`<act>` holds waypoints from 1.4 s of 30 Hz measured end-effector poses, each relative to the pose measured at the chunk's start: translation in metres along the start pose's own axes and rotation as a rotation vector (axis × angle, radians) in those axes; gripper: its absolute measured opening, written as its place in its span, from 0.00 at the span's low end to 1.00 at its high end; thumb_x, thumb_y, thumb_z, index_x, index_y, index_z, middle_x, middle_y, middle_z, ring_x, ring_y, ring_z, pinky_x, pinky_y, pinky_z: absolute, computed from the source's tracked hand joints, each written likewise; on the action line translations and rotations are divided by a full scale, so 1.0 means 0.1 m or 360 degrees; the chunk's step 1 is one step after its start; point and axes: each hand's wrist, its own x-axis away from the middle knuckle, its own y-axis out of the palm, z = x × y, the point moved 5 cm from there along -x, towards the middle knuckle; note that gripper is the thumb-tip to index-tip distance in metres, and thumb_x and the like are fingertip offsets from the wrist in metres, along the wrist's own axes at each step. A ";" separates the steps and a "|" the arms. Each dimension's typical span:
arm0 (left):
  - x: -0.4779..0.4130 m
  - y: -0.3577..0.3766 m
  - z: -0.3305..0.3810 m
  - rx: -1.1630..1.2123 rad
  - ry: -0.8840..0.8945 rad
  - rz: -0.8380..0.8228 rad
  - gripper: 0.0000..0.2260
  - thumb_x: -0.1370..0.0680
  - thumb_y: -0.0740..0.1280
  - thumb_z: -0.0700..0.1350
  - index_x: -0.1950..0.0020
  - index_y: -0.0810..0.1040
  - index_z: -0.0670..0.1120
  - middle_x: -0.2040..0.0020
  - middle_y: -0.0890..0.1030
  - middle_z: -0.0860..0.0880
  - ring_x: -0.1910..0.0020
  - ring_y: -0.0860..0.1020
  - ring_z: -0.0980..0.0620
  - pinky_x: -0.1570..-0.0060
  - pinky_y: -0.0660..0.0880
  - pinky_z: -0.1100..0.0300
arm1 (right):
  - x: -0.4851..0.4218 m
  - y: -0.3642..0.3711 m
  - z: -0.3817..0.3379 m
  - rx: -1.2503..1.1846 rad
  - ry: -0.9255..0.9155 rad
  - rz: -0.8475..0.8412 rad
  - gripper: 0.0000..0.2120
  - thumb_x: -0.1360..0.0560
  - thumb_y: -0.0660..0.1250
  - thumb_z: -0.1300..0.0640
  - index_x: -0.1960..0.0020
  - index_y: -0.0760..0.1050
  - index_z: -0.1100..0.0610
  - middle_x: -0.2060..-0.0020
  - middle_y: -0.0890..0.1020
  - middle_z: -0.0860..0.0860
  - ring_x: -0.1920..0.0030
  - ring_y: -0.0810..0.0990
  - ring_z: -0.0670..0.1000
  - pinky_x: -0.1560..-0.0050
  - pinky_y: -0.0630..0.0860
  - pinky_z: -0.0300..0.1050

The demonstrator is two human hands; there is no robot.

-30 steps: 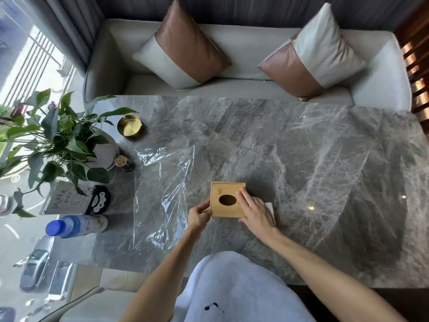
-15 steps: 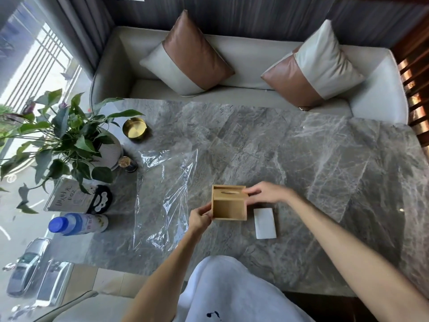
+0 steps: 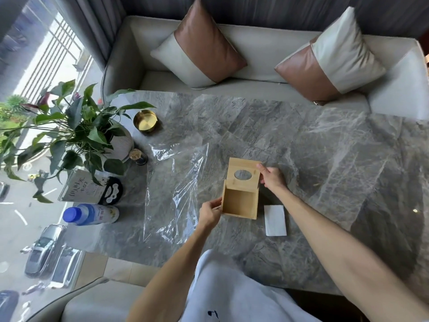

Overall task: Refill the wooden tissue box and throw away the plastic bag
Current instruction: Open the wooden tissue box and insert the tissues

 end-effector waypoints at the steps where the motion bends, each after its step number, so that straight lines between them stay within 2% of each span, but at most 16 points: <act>1: 0.00 0.01 0.01 -0.0036 -0.0006 -0.0020 0.17 0.22 0.65 0.38 0.34 0.78 0.45 0.41 0.84 0.45 0.40 0.81 0.44 0.39 0.76 0.46 | 0.02 -0.01 0.00 -0.0050 0.0002 -0.0039 0.26 0.19 0.61 0.44 0.44 0.80 0.68 0.56 0.83 0.64 0.56 0.81 0.58 0.46 0.79 0.58; 5: 0.08 -0.02 0.17 -0.0428 0.0214 0.0231 0.22 0.25 0.62 0.34 0.31 0.73 0.40 0.36 0.79 0.43 0.39 0.79 0.43 0.38 0.76 0.46 | 0.11 -0.21 0.14 -0.0295 0.0023 -0.0030 0.26 0.17 0.57 0.48 0.37 0.75 0.70 0.40 0.80 0.68 0.38 0.78 0.65 0.32 0.72 0.62; 7: 0.24 0.05 0.39 -0.0533 0.0547 0.0374 0.22 0.30 0.60 0.32 0.37 0.75 0.41 0.41 0.81 0.44 0.43 0.79 0.44 0.43 0.77 0.49 | 0.20 -0.41 0.37 -0.0431 0.0084 0.0084 0.23 0.16 0.57 0.50 0.35 0.75 0.69 0.41 0.80 0.66 0.38 0.79 0.62 0.31 0.71 0.58; 9: 0.36 0.35 0.52 -0.0537 0.0687 0.0177 0.19 0.33 0.59 0.33 0.45 0.78 0.44 0.49 0.83 0.47 0.51 0.80 0.49 0.51 0.78 0.55 | 0.33 -0.58 0.67 -0.0462 0.0188 0.0170 0.16 0.17 0.59 0.54 0.43 0.78 0.65 0.49 0.80 0.64 0.46 0.79 0.59 0.37 0.74 0.51; 12: 0.43 0.98 0.50 -0.0509 0.0391 -0.0289 0.15 0.28 0.61 0.34 0.45 0.81 0.42 0.50 0.85 0.44 0.51 0.82 0.48 0.47 0.80 0.51 | 0.47 -0.70 1.17 -0.0241 0.0373 0.0219 0.16 0.18 0.60 0.57 0.65 0.71 0.56 0.61 0.73 0.58 0.57 0.71 0.53 0.55 0.65 0.45; 14: 0.45 1.36 0.39 -0.0545 0.0153 -0.0421 0.18 0.26 0.59 0.34 0.36 0.76 0.36 0.41 0.81 0.36 0.41 0.79 0.38 0.39 0.76 0.45 | 0.56 -0.70 1.42 -0.0249 0.0477 0.0197 0.18 0.18 0.60 0.60 0.67 0.70 0.55 0.65 0.72 0.56 0.62 0.70 0.51 0.60 0.64 0.45; 17: 0.45 1.70 0.22 -0.0623 0.0018 -0.0324 0.24 0.25 0.60 0.35 0.29 0.66 0.35 0.31 0.72 0.35 0.32 0.71 0.37 0.33 0.70 0.48 | 0.64 -0.57 1.63 -0.0304 0.0568 0.0001 0.20 0.19 0.60 0.68 0.68 0.69 0.55 0.69 0.71 0.53 0.67 0.68 0.49 0.66 0.62 0.41; 19: 0.40 1.83 0.13 -0.0584 -0.0098 -0.0240 0.26 0.24 0.61 0.37 0.27 0.60 0.36 0.30 0.69 0.35 0.31 0.69 0.37 0.31 0.68 0.47 | 0.70 -0.48 1.66 -0.0378 0.0586 -0.0091 0.15 0.21 0.60 0.72 0.63 0.74 0.59 0.62 0.77 0.58 0.63 0.74 0.52 0.65 0.68 0.42; 21: 0.32 1.93 0.06 -0.0588 -0.0174 -0.0177 0.27 0.24 0.62 0.39 0.26 0.58 0.36 0.29 0.67 0.34 0.31 0.69 0.36 0.31 0.68 0.46 | 0.71 -0.41 1.71 -0.0329 0.0531 -0.0168 0.08 0.20 0.60 0.71 0.45 0.77 0.69 0.45 0.79 0.65 0.48 0.80 0.63 0.58 0.75 0.46; 24: 0.23 2.00 -0.05 -0.0513 -0.0248 -0.0079 0.24 0.23 0.61 0.39 0.28 0.63 0.35 0.31 0.71 0.35 0.32 0.71 0.37 0.33 0.71 0.46 | 0.68 -0.36 1.83 -0.0292 0.0504 -0.0177 0.18 0.20 0.60 0.70 0.31 0.69 0.72 0.35 0.76 0.67 0.33 0.75 0.65 0.40 0.74 0.49; 27: 0.12 2.01 -0.16 -0.0396 -0.0227 -0.0026 0.19 0.24 0.62 0.40 0.34 0.73 0.36 0.38 0.78 0.37 0.38 0.76 0.39 0.38 0.75 0.46 | 0.65 -0.31 1.90 -0.0322 0.0540 -0.0197 0.19 0.21 0.61 0.68 0.30 0.69 0.69 0.34 0.77 0.65 0.34 0.76 0.62 0.36 0.72 0.50; 31: 0.03 2.03 -0.24 -0.0153 -0.0293 0.0050 0.18 0.26 0.63 0.36 0.37 0.74 0.33 0.42 0.78 0.31 0.42 0.78 0.34 0.43 0.77 0.41 | 0.59 -0.28 1.97 -0.0422 0.0583 -0.0239 0.23 0.22 0.65 0.67 0.29 0.66 0.66 0.34 0.76 0.62 0.35 0.76 0.60 0.37 0.73 0.48; 33: 0.04 2.04 -0.22 0.0023 -0.0267 -0.0004 0.16 0.28 0.62 0.36 0.42 0.76 0.31 0.51 0.81 0.32 0.51 0.81 0.35 0.58 0.80 0.45 | 0.55 -0.29 2.01 -0.0396 0.0567 -0.0220 0.24 0.23 0.66 0.67 0.28 0.65 0.64 0.34 0.76 0.62 0.35 0.76 0.59 0.37 0.73 0.49; 35: 0.08 2.06 -0.19 0.0210 -0.0230 -0.0112 0.11 0.29 0.61 0.34 0.50 0.77 0.32 0.64 0.79 0.40 0.66 0.80 0.46 0.73 0.74 0.59 | 0.51 -0.32 2.03 -0.0334 0.0537 -0.0189 0.25 0.24 0.66 0.67 0.29 0.65 0.63 0.34 0.76 0.62 0.36 0.76 0.59 0.38 0.74 0.48; 39: 0.18 2.12 -0.14 0.0504 -0.0171 -0.0388 0.13 0.32 0.60 0.35 0.51 0.76 0.34 0.62 0.78 0.41 0.61 0.78 0.45 0.60 0.74 0.57 | 0.45 -0.44 2.01 0.0002 0.0360 -0.0095 0.25 0.28 0.68 0.65 0.31 0.72 0.60 0.35 0.73 0.61 0.36 0.75 0.58 0.36 0.75 0.47; 42: 0.19 2.13 -0.18 0.0483 -0.0222 -0.0494 0.08 0.28 0.59 0.32 0.51 0.75 0.34 0.68 0.76 0.44 0.68 0.74 0.51 0.67 0.69 0.61 | 0.44 -0.48 1.97 0.0161 0.0227 -0.0093 0.23 0.29 0.67 0.64 0.34 0.73 0.57 0.37 0.74 0.58 0.39 0.76 0.55 0.39 0.75 0.45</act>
